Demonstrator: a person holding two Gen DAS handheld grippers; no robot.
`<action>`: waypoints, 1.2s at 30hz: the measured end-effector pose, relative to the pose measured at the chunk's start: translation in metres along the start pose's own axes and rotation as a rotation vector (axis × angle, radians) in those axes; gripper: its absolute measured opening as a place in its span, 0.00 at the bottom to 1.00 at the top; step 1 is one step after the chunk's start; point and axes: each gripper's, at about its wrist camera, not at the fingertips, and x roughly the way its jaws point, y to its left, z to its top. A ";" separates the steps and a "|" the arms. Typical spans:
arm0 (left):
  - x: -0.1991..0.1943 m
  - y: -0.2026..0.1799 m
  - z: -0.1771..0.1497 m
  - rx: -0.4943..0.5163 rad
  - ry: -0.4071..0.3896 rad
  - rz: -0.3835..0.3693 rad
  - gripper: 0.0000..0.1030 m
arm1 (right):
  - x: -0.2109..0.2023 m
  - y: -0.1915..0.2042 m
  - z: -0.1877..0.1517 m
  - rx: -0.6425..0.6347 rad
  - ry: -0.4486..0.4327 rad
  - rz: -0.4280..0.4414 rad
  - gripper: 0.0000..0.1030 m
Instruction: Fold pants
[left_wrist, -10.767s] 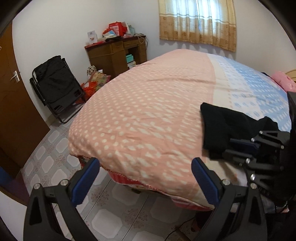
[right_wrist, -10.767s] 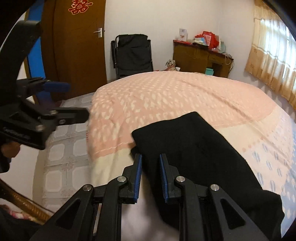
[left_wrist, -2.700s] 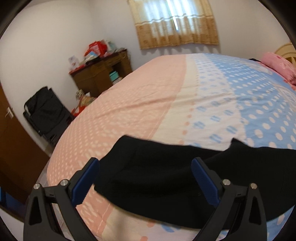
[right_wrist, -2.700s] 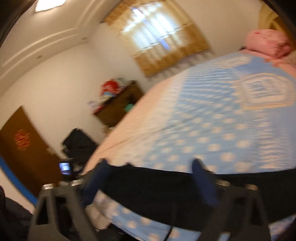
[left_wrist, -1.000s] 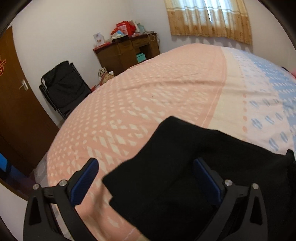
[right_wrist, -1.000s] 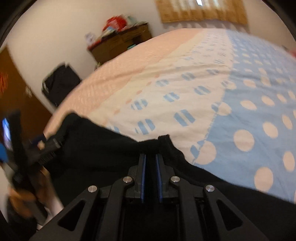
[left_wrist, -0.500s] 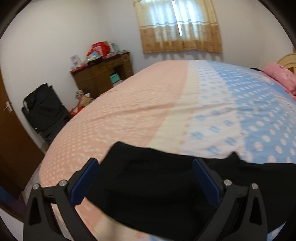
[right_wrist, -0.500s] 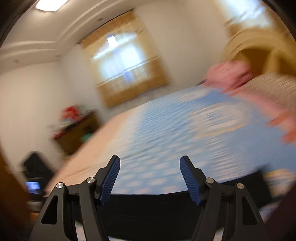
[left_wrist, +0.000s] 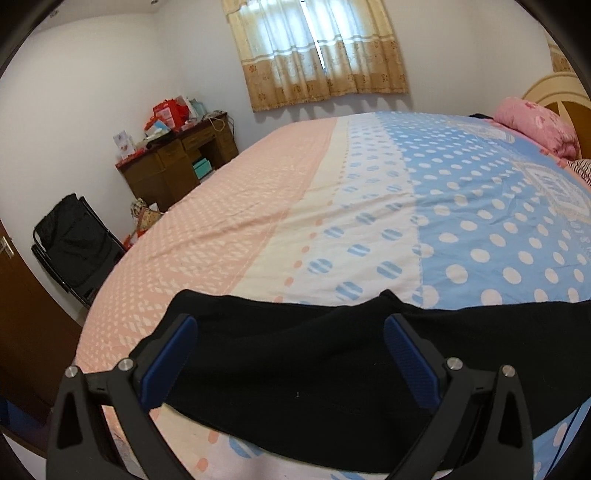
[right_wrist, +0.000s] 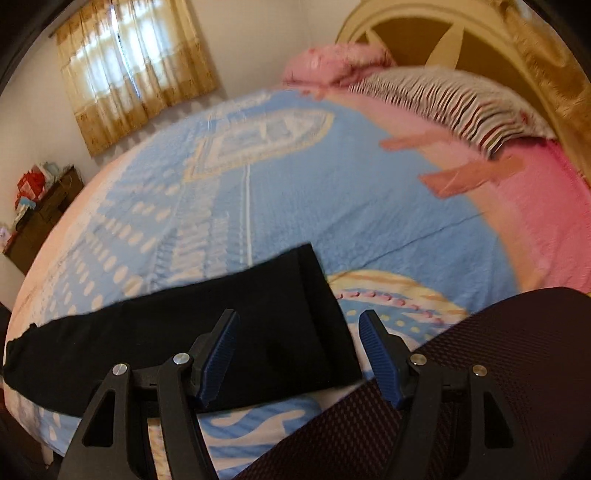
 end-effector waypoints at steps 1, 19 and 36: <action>0.000 -0.001 0.001 0.001 0.000 0.002 1.00 | 0.004 0.007 -0.005 -0.001 0.019 -0.002 0.66; 0.008 -0.003 -0.003 -0.025 0.039 -0.026 1.00 | -0.067 0.070 0.000 -0.006 -0.038 0.292 0.15; 0.024 0.053 -0.024 -0.117 0.073 -0.049 1.00 | -0.028 0.371 -0.098 -0.441 0.145 0.545 0.17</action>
